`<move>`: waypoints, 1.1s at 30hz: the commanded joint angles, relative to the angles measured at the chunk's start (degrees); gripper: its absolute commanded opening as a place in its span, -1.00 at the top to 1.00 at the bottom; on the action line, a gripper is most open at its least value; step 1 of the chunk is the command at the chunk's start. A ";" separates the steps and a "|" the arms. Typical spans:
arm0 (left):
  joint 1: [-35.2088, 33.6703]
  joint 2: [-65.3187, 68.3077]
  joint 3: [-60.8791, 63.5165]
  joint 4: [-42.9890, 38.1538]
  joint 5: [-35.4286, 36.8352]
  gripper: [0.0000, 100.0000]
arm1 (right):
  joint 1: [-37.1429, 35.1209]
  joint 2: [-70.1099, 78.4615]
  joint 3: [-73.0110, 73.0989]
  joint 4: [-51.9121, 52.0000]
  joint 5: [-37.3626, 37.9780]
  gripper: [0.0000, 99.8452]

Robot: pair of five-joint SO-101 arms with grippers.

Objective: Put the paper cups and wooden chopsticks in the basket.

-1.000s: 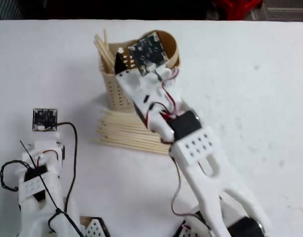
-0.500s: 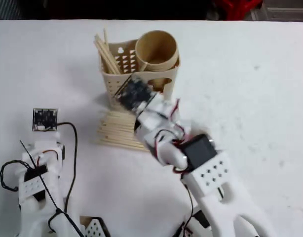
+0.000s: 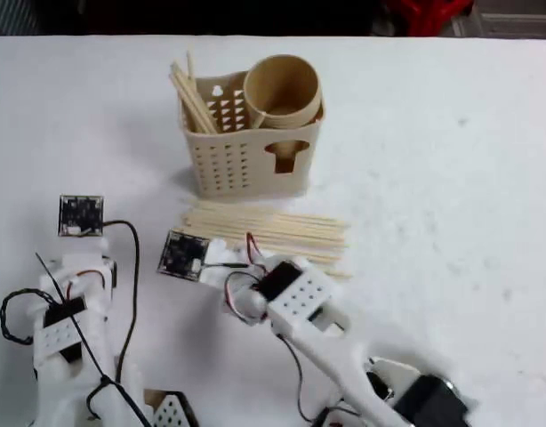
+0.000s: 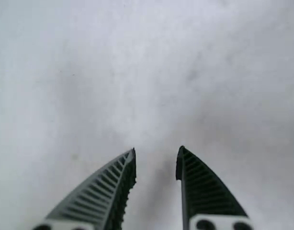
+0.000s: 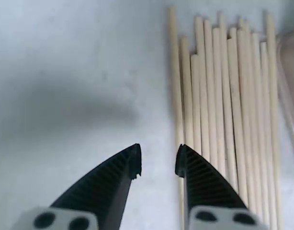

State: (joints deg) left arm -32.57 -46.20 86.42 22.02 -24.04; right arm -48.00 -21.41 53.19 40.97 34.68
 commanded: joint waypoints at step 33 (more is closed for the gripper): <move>-0.13 -1.36 -0.35 -0.62 -0.09 0.69 | 5.93 17.98 -8.35 -5.32 0.70 0.75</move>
State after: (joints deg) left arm -32.57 -46.20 86.42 22.02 -24.04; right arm -42.37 -7.25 48.53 35.69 34.68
